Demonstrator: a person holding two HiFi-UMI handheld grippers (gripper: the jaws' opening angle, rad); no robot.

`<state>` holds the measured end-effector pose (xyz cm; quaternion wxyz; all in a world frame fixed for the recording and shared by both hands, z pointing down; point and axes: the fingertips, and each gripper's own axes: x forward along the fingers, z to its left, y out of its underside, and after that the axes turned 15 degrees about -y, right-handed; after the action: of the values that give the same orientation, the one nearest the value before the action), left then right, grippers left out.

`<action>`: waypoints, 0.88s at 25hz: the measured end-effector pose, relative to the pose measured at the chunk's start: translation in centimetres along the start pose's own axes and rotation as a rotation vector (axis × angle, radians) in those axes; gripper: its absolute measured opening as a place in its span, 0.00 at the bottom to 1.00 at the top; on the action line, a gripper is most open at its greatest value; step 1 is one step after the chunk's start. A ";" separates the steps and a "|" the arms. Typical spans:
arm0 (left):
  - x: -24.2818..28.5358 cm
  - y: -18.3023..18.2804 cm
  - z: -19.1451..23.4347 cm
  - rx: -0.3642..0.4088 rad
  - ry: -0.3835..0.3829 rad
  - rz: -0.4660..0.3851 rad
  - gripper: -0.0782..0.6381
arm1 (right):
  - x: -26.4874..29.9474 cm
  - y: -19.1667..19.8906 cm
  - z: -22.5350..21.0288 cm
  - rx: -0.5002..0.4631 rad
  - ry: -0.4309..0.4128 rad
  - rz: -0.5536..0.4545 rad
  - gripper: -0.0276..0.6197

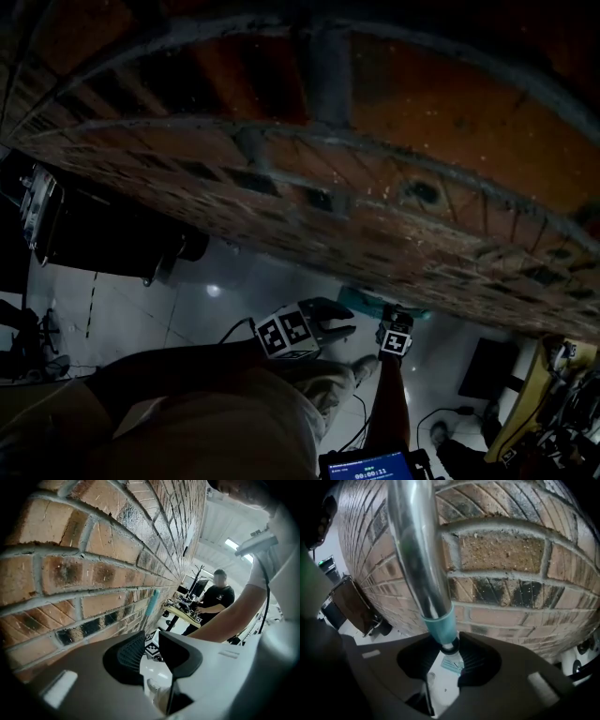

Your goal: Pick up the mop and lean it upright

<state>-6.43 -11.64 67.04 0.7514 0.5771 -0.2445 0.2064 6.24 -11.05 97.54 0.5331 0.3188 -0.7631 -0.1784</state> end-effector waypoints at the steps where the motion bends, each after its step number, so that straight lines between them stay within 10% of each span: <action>1: -0.1 0.0 -0.1 0.000 0.002 -0.002 0.26 | -0.5 0.1 0.2 -0.001 0.006 -0.008 0.24; 22: -3.3 -1.2 -1.7 0.018 0.063 -0.082 0.26 | -15.9 -7.6 7.7 -0.043 0.074 -0.251 0.24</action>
<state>-8.14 -10.40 63.81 0.7613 0.5866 -0.1950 0.1958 4.96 -6.38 78.92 0.5410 0.4066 -0.6931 -0.2481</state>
